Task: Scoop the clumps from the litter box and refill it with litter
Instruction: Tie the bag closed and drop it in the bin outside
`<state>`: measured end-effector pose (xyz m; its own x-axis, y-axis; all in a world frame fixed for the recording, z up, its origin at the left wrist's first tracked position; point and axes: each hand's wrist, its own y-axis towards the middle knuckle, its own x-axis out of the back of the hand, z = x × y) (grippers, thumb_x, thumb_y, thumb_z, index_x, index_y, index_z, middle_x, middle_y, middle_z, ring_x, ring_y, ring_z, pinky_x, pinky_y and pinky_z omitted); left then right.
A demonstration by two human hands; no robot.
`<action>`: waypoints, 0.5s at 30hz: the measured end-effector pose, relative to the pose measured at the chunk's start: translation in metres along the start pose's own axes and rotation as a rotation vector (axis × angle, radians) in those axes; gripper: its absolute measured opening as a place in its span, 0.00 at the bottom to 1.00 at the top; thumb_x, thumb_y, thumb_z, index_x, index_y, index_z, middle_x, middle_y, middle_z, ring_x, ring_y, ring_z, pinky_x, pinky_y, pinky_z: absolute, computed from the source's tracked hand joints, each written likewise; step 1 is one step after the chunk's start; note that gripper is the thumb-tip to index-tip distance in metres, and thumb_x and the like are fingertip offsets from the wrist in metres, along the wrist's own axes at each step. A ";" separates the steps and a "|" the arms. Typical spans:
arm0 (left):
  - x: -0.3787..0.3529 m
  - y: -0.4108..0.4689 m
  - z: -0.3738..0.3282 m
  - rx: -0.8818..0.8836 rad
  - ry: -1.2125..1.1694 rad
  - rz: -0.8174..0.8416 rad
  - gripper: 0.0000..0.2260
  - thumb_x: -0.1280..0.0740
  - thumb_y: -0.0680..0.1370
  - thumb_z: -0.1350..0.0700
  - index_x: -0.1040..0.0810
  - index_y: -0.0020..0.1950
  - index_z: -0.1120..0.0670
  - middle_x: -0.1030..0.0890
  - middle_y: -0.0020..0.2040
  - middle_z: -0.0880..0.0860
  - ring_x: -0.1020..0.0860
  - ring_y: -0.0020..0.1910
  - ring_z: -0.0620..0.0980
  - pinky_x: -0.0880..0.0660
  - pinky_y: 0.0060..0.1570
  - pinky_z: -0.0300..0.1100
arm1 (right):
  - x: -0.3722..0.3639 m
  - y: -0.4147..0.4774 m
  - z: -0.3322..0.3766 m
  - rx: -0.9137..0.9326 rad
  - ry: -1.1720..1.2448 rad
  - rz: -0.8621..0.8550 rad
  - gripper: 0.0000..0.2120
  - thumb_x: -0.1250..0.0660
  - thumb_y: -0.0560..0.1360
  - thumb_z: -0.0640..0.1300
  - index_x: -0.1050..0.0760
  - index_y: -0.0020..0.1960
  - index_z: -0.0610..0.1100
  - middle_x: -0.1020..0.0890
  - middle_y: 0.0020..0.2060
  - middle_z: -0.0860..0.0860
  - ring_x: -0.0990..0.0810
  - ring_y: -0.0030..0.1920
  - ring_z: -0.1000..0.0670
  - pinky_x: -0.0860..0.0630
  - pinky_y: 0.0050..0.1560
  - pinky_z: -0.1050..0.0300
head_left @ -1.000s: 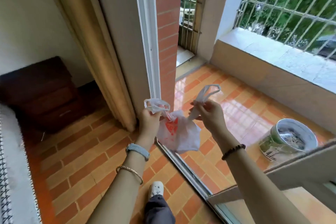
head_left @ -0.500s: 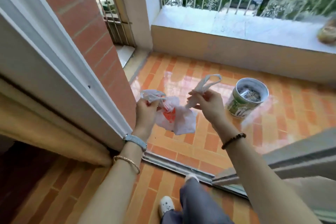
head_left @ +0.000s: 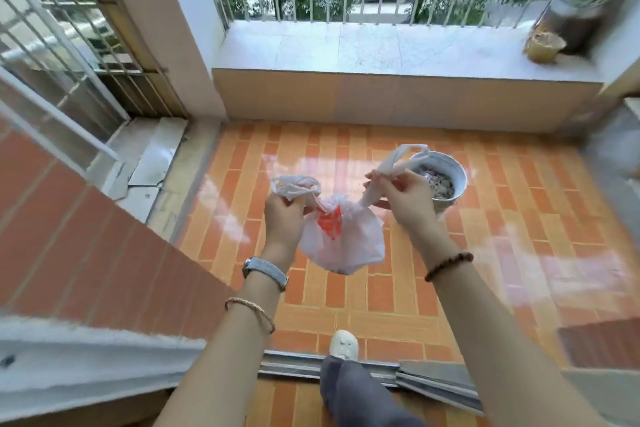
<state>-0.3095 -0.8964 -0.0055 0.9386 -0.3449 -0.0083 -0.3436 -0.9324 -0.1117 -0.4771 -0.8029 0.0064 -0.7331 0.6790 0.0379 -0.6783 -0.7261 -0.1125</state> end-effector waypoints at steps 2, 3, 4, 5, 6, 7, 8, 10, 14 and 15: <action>-0.019 0.027 -0.004 -0.003 -0.015 0.025 0.11 0.37 0.74 0.71 0.19 0.36 0.62 0.18 0.35 0.46 0.18 0.40 0.46 0.22 0.38 0.39 | 0.005 0.029 0.006 0.000 0.009 -0.028 0.04 0.32 0.77 0.41 0.20 0.46 0.42 0.15 0.43 0.46 0.15 0.47 0.50 0.17 0.42 0.53; -0.027 0.039 -0.006 -0.004 -0.024 0.040 0.10 0.37 0.74 0.71 0.20 0.37 0.63 0.18 0.35 0.46 0.18 0.40 0.45 0.22 0.38 0.38 | 0.008 0.042 0.009 -0.010 0.014 -0.046 0.04 0.33 0.78 0.40 0.20 0.45 0.42 0.15 0.44 0.46 0.15 0.47 0.50 0.17 0.42 0.53; -0.034 0.051 -0.008 -0.011 -0.028 0.053 0.09 0.37 0.74 0.71 0.21 0.38 0.63 0.19 0.35 0.45 0.19 0.40 0.45 0.23 0.38 0.37 | 0.010 0.055 0.012 -0.016 0.016 -0.064 0.04 0.33 0.78 0.40 0.20 0.45 0.42 0.15 0.44 0.46 0.15 0.46 0.51 0.17 0.42 0.55; -0.042 0.064 -0.009 -0.022 -0.031 0.065 0.08 0.36 0.74 0.70 0.21 0.37 0.63 0.19 0.35 0.45 0.19 0.40 0.45 0.23 0.39 0.37 | 0.013 0.068 0.014 -0.017 0.013 -0.079 0.04 0.33 0.78 0.40 0.20 0.46 0.41 0.15 0.44 0.47 0.15 0.46 0.52 0.18 0.41 0.57; -0.049 0.077 -0.009 -0.026 -0.021 0.068 0.08 0.35 0.74 0.70 0.20 0.36 0.62 0.19 0.36 0.45 0.19 0.42 0.46 0.23 0.40 0.38 | 0.015 0.080 0.015 -0.024 0.011 -0.096 0.04 0.33 0.78 0.40 0.20 0.46 0.41 0.15 0.44 0.48 0.15 0.46 0.53 0.18 0.40 0.58; -0.057 0.090 -0.008 -0.020 -0.008 0.066 0.08 0.34 0.73 0.69 0.19 0.36 0.62 0.18 0.37 0.46 0.18 0.43 0.46 0.22 0.42 0.39 | 0.018 0.091 0.017 -0.035 0.007 -0.115 0.04 0.33 0.77 0.41 0.20 0.47 0.41 0.15 0.44 0.48 0.15 0.46 0.53 0.18 0.40 0.59; -0.064 0.103 -0.008 -0.016 0.012 0.066 0.07 0.33 0.73 0.68 0.18 0.37 0.62 0.17 0.39 0.47 0.18 0.44 0.46 0.22 0.43 0.40 | 0.021 0.102 0.018 -0.041 0.001 -0.136 0.05 0.32 0.77 0.42 0.20 0.47 0.40 0.15 0.43 0.49 0.15 0.46 0.53 0.19 0.40 0.59; -0.081 0.130 -0.007 -0.013 0.037 0.094 0.06 0.33 0.73 0.67 0.17 0.39 0.63 0.16 0.41 0.49 0.18 0.45 0.44 0.21 0.45 0.39 | 0.027 0.125 0.020 -0.039 -0.021 -0.172 0.08 0.32 0.77 0.43 0.18 0.49 0.39 0.14 0.43 0.48 0.15 0.47 0.53 0.20 0.40 0.61; -0.116 0.180 -0.010 -0.023 0.020 0.162 0.05 0.33 0.73 0.68 0.17 0.44 0.65 0.15 0.43 0.54 0.17 0.46 0.47 0.21 0.42 0.37 | 0.042 0.164 0.021 -0.026 -0.072 -0.258 0.08 0.32 0.77 0.44 0.17 0.49 0.42 0.14 0.41 0.50 0.16 0.45 0.55 0.21 0.38 0.65; -0.127 0.192 -0.010 -0.019 0.016 0.179 0.05 0.33 0.73 0.68 0.17 0.45 0.64 0.16 0.43 0.54 0.17 0.45 0.46 0.21 0.41 0.36 | 0.045 0.175 0.020 -0.033 -0.065 -0.281 0.07 0.32 0.77 0.44 0.17 0.49 0.42 0.14 0.41 0.50 0.15 0.44 0.55 0.21 0.39 0.64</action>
<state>-0.4951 -1.0330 -0.0163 0.8616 -0.5075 -0.0103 -0.5062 -0.8576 -0.0910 -0.6296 -0.9013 0.0081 -0.5191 0.8439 0.1357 -0.8540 -0.5059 -0.1211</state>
